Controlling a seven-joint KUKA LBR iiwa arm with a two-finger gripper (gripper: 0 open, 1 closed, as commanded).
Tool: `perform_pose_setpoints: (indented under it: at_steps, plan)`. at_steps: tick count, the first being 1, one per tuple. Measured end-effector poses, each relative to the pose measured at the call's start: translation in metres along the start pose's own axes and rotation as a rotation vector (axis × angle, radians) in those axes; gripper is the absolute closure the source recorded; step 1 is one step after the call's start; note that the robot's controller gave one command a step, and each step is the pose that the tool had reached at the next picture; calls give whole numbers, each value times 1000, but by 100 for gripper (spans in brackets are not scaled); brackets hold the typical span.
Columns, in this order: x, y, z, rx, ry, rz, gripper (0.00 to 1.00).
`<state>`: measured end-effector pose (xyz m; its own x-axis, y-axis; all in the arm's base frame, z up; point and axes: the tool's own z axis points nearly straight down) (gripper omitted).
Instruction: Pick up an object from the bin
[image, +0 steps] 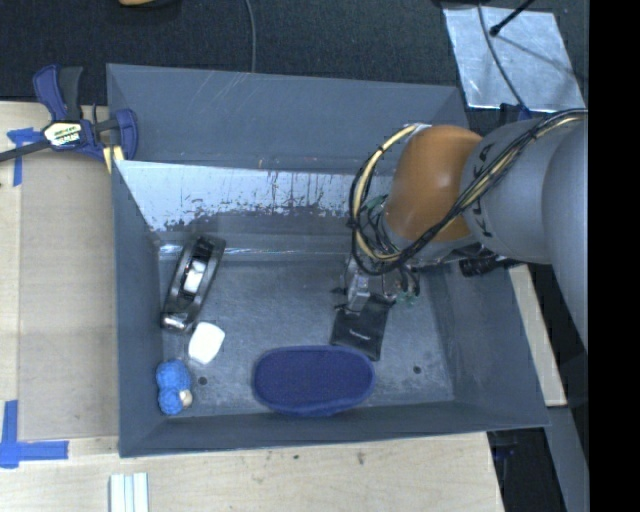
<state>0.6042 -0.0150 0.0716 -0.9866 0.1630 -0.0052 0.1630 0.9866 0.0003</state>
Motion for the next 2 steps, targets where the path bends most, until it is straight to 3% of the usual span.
perform_pose_setpoints:
  at_steps: [1,2]
  plan:
    - [78,6,-29,0,6,-22,100]
    - [27,39,-20,-1,-2,-36,100]
